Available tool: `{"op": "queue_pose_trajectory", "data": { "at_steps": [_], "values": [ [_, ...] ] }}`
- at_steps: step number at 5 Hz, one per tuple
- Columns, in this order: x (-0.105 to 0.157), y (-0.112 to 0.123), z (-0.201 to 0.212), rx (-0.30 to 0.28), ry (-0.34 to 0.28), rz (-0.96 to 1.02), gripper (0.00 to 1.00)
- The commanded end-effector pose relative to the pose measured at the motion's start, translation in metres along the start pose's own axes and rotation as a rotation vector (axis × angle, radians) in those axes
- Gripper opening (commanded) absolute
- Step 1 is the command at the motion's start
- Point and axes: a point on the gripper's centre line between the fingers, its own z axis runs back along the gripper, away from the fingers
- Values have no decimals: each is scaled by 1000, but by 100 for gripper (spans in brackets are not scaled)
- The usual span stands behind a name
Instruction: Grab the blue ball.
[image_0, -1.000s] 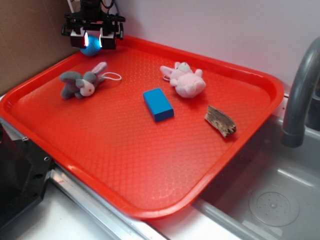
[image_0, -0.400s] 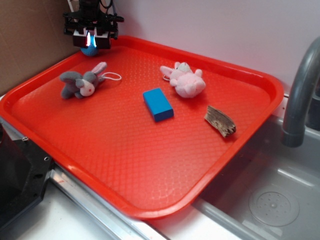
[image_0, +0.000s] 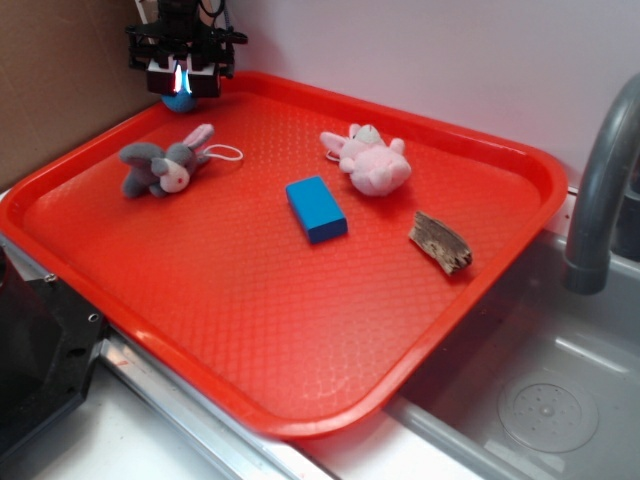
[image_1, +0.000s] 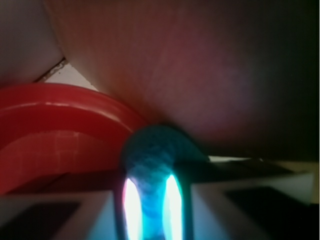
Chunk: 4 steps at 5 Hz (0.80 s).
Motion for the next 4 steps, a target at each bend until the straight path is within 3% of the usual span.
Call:
{"op": "queue_pose_trajectory", "data": {
  "at_steps": [1,2,4],
  "values": [
    [-15,41,99,-217,-62,-258,0],
    [-52,44,157,-312,-99,-348,0],
    [-83,28,259,-324,11,-584,0]
  ]
}}
